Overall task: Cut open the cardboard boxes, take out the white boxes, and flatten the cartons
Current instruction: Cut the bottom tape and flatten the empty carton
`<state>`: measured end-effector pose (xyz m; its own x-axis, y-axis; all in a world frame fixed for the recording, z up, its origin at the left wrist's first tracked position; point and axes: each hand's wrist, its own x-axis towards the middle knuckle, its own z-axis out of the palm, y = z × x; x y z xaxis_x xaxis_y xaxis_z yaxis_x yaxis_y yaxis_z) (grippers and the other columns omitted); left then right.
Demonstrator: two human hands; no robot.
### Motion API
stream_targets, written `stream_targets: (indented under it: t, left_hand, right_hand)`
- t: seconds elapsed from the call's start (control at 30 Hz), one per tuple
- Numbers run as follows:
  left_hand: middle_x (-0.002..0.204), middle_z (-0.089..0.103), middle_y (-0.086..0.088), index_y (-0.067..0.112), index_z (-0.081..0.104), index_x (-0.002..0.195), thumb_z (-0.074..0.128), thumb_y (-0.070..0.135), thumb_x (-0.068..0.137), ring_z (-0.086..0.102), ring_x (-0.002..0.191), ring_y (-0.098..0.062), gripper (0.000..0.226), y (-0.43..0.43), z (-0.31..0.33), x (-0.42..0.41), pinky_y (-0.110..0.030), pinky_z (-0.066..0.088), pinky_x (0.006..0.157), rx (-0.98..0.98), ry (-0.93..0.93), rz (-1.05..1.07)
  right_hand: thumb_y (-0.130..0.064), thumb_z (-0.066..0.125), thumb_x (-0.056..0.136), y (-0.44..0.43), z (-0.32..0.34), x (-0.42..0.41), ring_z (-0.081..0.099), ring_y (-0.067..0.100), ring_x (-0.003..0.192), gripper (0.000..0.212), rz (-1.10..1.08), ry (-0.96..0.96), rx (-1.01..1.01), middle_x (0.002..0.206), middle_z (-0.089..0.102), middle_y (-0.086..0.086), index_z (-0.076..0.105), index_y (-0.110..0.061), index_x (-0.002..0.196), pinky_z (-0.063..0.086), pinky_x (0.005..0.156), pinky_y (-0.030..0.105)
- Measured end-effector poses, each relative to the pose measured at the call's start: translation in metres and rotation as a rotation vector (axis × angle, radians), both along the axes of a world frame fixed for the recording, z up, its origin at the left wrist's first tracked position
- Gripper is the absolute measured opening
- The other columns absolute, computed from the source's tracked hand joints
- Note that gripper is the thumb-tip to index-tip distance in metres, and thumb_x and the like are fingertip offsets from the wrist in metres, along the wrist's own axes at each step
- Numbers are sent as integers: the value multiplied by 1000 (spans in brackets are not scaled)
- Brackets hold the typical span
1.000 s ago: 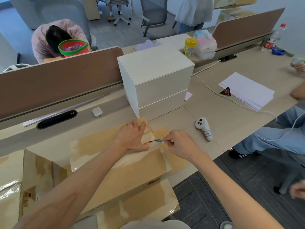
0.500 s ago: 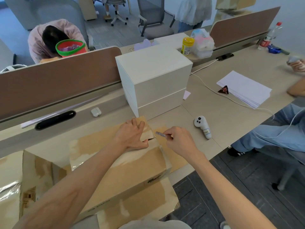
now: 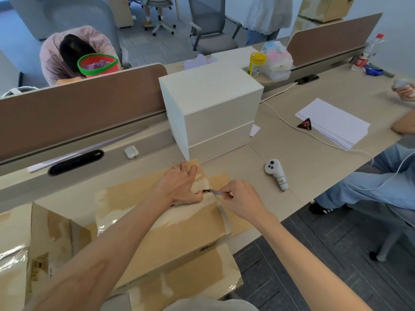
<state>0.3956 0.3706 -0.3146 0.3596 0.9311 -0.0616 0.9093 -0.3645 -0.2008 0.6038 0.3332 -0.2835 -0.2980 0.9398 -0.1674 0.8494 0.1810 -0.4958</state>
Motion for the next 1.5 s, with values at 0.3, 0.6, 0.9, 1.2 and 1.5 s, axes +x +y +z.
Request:
stream_targets:
  t: [0.3,0.6,0.9,1.2,1.5]
  left_hand:
    - [144,38,-17,8,37,127,15,79,69,42,125,-32,94,-9,-2,-14,-40,45,93,-42,-113,42]
    - [128,63,-8,10,62,119,33,64,88,58,121,-25,69,-52,-21,-38,-42,54,87,79,-267,103]
    - [142,52,-8,7,56,134,26,50,100,48,132,-25,63,-148,-34,-75,-47,45,102,99,-283,511]
    - [160,18,-10,5,23,152,17,82,86,14,149,-24,101,-231,-27,-99,-49,23,118,-22,-188,354]
    - [161,12,-10,6,17,154,22,88,79,10,149,-27,111,-247,-24,-108,-52,20,118,-81,-185,96]
  right_hand:
    - [-14,53,85,10,10,14,58,22,64,26,-118,-5,83,85,72,0,75,-25,91,48,58,33]
    - [-25,56,93,46,16,-43,62,17,74,16,-8,273,102,88,70,-10,72,-24,95,52,77,35]
    - [-21,53,97,89,-26,-110,56,27,85,17,303,250,122,85,59,3,64,-9,95,36,71,29]
    - [-25,44,101,61,-46,-107,55,29,86,21,220,172,150,89,62,8,57,-11,91,36,68,33]
    - [-20,44,100,-4,-39,-50,56,30,90,19,-45,136,121,95,63,8,59,-8,101,35,69,32]
